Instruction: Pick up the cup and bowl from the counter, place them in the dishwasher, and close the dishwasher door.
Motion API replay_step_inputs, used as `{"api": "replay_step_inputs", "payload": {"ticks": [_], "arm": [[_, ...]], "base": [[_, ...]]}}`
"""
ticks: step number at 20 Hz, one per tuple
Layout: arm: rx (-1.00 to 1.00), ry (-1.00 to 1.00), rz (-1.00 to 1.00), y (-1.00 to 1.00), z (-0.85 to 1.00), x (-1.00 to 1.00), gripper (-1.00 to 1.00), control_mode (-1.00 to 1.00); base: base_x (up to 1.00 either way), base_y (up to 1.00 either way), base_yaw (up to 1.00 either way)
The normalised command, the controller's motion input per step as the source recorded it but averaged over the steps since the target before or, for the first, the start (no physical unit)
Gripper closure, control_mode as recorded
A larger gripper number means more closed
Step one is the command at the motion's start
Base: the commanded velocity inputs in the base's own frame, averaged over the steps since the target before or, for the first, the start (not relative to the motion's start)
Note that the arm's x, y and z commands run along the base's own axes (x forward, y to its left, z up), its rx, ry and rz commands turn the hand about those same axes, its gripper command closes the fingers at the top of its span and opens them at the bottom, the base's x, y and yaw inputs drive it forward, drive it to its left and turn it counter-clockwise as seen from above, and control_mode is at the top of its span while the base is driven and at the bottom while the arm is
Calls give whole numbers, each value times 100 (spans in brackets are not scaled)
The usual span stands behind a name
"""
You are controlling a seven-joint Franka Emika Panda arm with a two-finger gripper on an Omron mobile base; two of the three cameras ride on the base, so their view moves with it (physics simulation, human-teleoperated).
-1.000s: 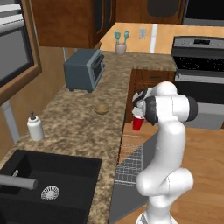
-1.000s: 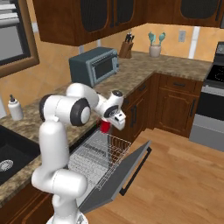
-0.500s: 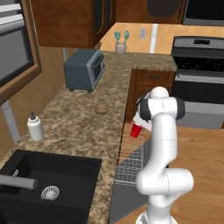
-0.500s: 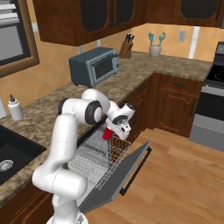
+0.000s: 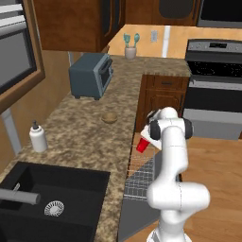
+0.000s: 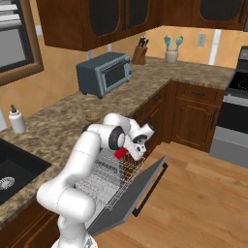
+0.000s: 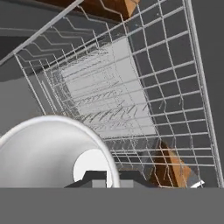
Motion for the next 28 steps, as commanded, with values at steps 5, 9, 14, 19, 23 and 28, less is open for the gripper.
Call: {"api": "replay_step_inputs", "payload": {"ticks": [5, 9, 14, 19, 23, 28], "arm": [[3, 10, -7, 10, -72, 50, 100, -100], [0, 0, -9, 17, -77, 11, 100, -100], [0, 0, -10, 16, -71, 0, 100, -100], [-3, 0, -13, 13, -41, -1, -100, -100], [-5, -5, -16, 0, 4, -17, -100, -100], [-8, -14, -16, -24, 57, -44, -100, -100]], "base": [[0, 0, 0], [0, 0, 0], [0, 0, 0], [0, 0, 0], [0, 0, 0], [0, 0, 0]]}}
